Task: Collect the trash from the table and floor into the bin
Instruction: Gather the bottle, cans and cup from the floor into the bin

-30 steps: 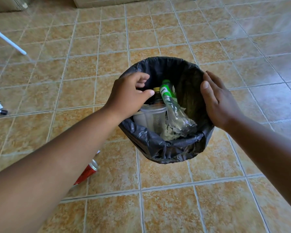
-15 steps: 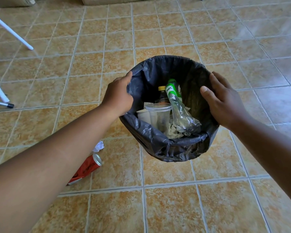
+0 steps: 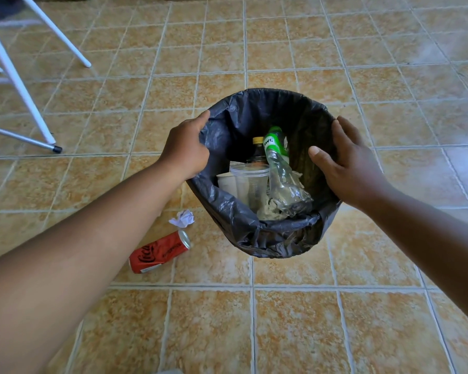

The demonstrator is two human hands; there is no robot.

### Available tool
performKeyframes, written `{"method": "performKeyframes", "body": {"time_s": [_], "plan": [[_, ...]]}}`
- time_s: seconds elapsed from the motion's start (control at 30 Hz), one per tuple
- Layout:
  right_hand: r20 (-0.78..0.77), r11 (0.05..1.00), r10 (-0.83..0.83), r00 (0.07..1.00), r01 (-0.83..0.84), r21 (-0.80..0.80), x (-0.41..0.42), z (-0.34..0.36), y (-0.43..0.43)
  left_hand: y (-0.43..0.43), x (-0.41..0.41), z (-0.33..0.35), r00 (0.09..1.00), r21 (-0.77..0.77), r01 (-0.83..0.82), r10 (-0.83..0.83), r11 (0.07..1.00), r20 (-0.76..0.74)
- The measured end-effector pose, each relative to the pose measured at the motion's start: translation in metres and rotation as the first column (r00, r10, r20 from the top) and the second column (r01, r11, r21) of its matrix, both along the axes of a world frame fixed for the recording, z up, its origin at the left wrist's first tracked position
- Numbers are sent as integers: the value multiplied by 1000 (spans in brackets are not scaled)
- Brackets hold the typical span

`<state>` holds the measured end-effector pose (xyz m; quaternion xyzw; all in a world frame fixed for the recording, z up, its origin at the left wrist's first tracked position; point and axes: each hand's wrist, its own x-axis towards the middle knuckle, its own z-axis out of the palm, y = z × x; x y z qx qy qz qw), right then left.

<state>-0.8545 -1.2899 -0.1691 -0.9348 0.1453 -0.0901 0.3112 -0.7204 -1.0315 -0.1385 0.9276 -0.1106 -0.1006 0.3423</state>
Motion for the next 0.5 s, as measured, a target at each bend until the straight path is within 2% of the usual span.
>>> {"method": "performKeyframes", "body": {"time_s": [0.1,0.3,0.43,0.5], "plan": [[9,999,-11,1000,12,-52,4,-2,7,9,2,-3,1000,-7,7,-7,1000,3],[7,995,1,1000,-1,-96,5,-4,4,22,3,-18,998,-116,66,-64,991,17],[-5,995,4,1000,-4,-101,5,-4,3,40,1,-32,996,-334,-36,4,942,-95],[-3,995,10,1000,-10,-102,5,-3,3,59,-4,-47,994,-380,-81,45,921,-101]]}}
